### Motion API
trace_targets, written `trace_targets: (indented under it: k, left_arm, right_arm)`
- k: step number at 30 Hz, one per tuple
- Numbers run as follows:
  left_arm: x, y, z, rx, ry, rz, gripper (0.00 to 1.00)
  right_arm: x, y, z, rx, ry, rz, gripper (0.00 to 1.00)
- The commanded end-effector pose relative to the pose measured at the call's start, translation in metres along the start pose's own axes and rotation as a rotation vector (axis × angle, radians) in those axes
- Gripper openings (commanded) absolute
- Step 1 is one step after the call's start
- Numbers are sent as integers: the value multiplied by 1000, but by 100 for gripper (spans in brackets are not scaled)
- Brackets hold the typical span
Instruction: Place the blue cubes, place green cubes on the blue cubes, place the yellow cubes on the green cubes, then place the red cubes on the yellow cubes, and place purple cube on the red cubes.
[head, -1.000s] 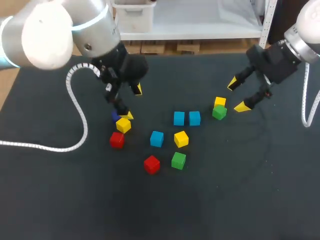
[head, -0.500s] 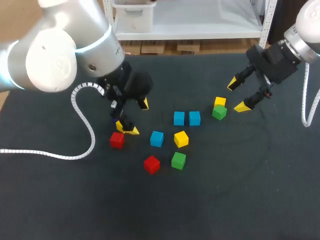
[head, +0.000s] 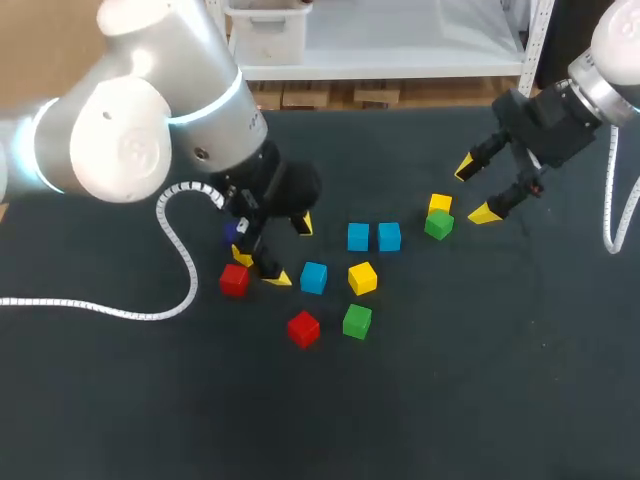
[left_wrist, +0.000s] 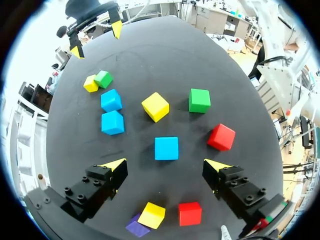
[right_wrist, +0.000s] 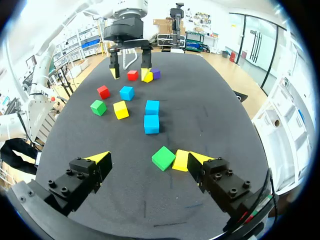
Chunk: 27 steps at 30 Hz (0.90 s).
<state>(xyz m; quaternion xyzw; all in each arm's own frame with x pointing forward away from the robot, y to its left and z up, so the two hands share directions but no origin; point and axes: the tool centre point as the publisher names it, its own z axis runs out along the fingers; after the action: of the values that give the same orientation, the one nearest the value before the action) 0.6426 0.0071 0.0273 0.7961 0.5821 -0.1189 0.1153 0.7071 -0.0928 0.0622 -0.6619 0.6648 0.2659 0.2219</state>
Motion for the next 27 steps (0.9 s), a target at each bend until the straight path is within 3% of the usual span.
trace_targets:
  k: [1,13,16,17,20,27]
  left_arm:
    - [0,-4,7,-7,5,8,100]
    - [-10,-4,23,13,37,31,100]
    - [-10,-1,25,15,40,29,91]
    - [-10,-1,25,14,40,25,75]
    - [-8,2,27,14,43,19,58]
    - [-2,6,29,13,53,4,59]
  right_arm:
    - [0,-1,0,-1,-2,-1,100]
    - [0,-1,0,-1,-2,-1,100]
    - [0,-1,0,-1,-2,-1,100]
    - [0,-1,0,-1,-2,-1,100]
    - [0,-1,0,-1,-2,-1,100]
    - [0,-1,0,-1,-2,-1,100]
